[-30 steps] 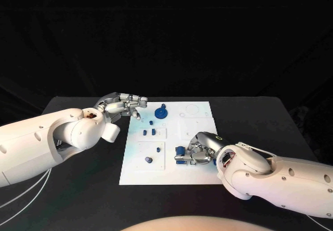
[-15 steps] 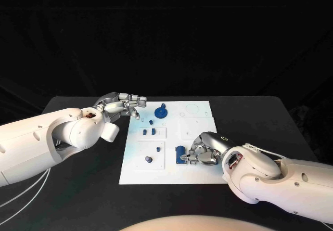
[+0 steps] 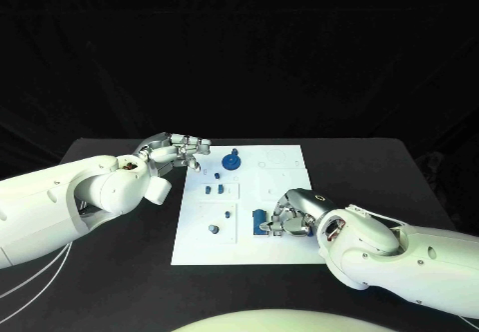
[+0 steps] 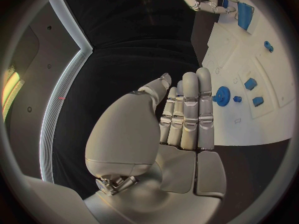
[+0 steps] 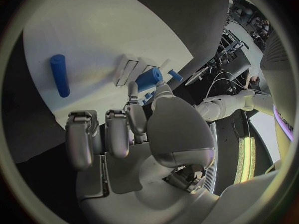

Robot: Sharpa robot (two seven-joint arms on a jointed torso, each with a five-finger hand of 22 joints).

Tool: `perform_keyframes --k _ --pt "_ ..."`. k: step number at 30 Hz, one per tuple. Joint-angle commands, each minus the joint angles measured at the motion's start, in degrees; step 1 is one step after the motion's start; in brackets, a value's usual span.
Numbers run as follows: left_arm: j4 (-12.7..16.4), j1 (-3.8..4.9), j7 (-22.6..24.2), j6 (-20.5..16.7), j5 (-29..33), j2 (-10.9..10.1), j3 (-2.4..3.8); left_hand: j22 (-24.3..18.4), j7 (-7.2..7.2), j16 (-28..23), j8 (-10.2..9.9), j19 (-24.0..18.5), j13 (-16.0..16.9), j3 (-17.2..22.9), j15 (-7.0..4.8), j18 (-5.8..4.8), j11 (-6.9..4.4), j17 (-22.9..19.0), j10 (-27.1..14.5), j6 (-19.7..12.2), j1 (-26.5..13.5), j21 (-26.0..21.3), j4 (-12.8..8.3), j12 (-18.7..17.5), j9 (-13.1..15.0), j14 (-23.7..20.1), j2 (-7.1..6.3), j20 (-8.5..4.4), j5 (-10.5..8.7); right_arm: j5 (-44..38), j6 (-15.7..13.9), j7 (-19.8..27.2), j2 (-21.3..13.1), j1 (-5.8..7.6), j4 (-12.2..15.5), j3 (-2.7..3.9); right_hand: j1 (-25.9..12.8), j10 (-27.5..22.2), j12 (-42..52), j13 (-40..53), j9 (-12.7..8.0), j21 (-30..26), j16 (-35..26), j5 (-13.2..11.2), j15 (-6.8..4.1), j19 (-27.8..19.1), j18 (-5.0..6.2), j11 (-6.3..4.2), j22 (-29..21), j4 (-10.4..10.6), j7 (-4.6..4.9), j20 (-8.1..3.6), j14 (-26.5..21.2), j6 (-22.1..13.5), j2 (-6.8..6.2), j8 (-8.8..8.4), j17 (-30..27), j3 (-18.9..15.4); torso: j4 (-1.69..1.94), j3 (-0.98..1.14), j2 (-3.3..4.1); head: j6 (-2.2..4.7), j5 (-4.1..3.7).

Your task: Assemble the parts on the task board

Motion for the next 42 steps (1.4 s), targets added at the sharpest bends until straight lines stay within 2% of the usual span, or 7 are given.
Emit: perform_keyframes --k 1,10,19,29,35,39,42 --pt "0.16 0.06 0.13 0.91 -0.03 0.04 0.03 -0.05 0.01 0.27 0.32 0.4 -0.03 -0.41 0.28 0.81 0.0 -0.05 -0.26 -0.44 0.02 -0.27 0.09 0.38 -0.05 -0.09 0.4 0.19 -0.21 -1.19 1.01 -0.28 0.16 -0.07 -0.65 -0.04 0.62 0.46 0.38 0.13 0.1 0.27 0.31 0.35 -0.41 4.57 -0.96 0.14 14.12 -0.01 -0.34 -0.45 3.85 -0.05 0.57 0.3 3.5 -0.07 -0.01 0.01 0.0 -0.11 -0.02" --pt "0.09 0.06 -0.02 0.9 -0.03 -0.06 0.03 -0.05 0.01 0.27 0.32 0.4 -0.03 -0.41 0.28 0.81 0.0 -0.05 -0.26 -0.44 0.02 -0.27 0.09 0.38 -0.05 -0.09 0.4 0.19 -0.21 -1.09 1.73 0.36 0.07 -0.07 -0.41 -0.04 1.37 0.52 0.45 0.28 0.19 0.26 0.34 0.76 -0.44 4.56 -0.96 0.1 14.11 -0.23 -0.37 -0.49 3.85 -0.12 0.3 0.39 3.53 -0.49 -0.12 0.03 -0.02 -0.14 0.12" --pt "0.02 0.06 -0.1 0.88 -0.03 -0.17 0.02 -0.07 0.0 0.28 0.35 0.42 -0.04 -0.41 0.28 0.81 0.0 -0.07 -0.28 -0.44 0.03 -0.3 0.11 0.41 -0.06 -0.1 0.48 0.19 -0.21 -1.07 2.33 0.67 -0.42 -0.08 0.11 -0.04 2.91 0.39 0.21 0.25 0.32 -0.01 0.27 0.77 -0.42 4.44 -0.9 0.14 14.03 -0.75 -0.32 -0.5 3.81 -0.33 -0.32 0.48 3.42 -1.14 -0.05 -0.01 0.0 -0.2 -0.05" --pt "0.06 0.06 -0.11 0.91 -0.03 -0.15 0.02 -0.07 0.0 0.28 0.35 0.42 -0.04 -0.41 0.28 0.81 0.0 -0.07 -0.28 -0.44 0.03 -0.3 0.11 0.41 -0.06 -0.1 0.48 0.19 -0.21 -1.26 1.79 0.22 -0.01 -0.08 -0.78 -0.04 3.9 0.48 0.4 0.5 0.42 0.11 0.3 0.87 -0.43 4.49 -0.92 0.13 14.07 -0.87 -0.33 -0.5 3.81 -0.29 0.28 0.61 3.49 -1.11 0.03 0.0 -0.02 -0.24 -0.11" --pt "0.04 0.06 -0.09 0.9 -0.03 -0.13 0.02 -0.07 0.0 0.28 0.35 0.42 -0.04 -0.41 0.28 0.81 0.0 -0.07 -0.28 -0.44 0.03 -0.3 0.11 0.41 -0.06 -0.1 0.48 0.19 -0.21 -1.53 1.19 0.21 -0.27 -0.07 -0.74 -0.04 3.91 0.49 0.43 0.53 0.43 0.09 0.3 0.91 -0.43 4.48 -0.92 0.13 14.06 -0.81 -0.33 -0.5 3.81 -0.28 0.42 0.62 3.48 -1.12 -0.05 0.02 0.01 -0.15 -0.06" --pt "0.01 0.06 -0.05 0.91 -0.03 -0.1 0.01 -0.07 0.0 0.28 0.35 0.42 -0.04 -0.41 0.28 0.81 0.0 -0.07 -0.28 -0.44 0.03 -0.3 0.11 0.41 -0.06 -0.1 0.48 0.19 -0.21 -1.45 -0.33 0.75 -1.87 0.01 0.06 -0.03 4.68 -0.12 -0.93 -0.41 0.34 -0.35 0.13 1.55 -0.38 4.3 -0.82 0.22 13.93 -0.84 -0.19 -0.49 3.74 -0.86 0.84 0.33 3.21 -1.18 -0.11 0.04 -0.04 0.05 -0.56" --pt "-0.01 0.06 -0.04 0.89 -0.03 -0.1 0.0 -0.07 0.0 0.28 0.35 0.42 -0.04 -0.41 0.28 0.81 0.0 -0.07 -0.28 -0.44 0.03 -0.3 0.11 0.41 -0.06 -0.1 0.48 0.19 -0.21 -1.15 -1.46 1.67 -3.99 0.55 0.94 -0.02 5.73 -0.34 -1.3 -0.57 0.02 -0.4 0.08 2.42 -0.15 4.28 -0.82 0.54 13.92 -1.01 0.24 -0.36 3.72 -1.96 1.05 -0.47 3.13 -1.29 -0.15 0.03 -0.07 0.16 -1.11"
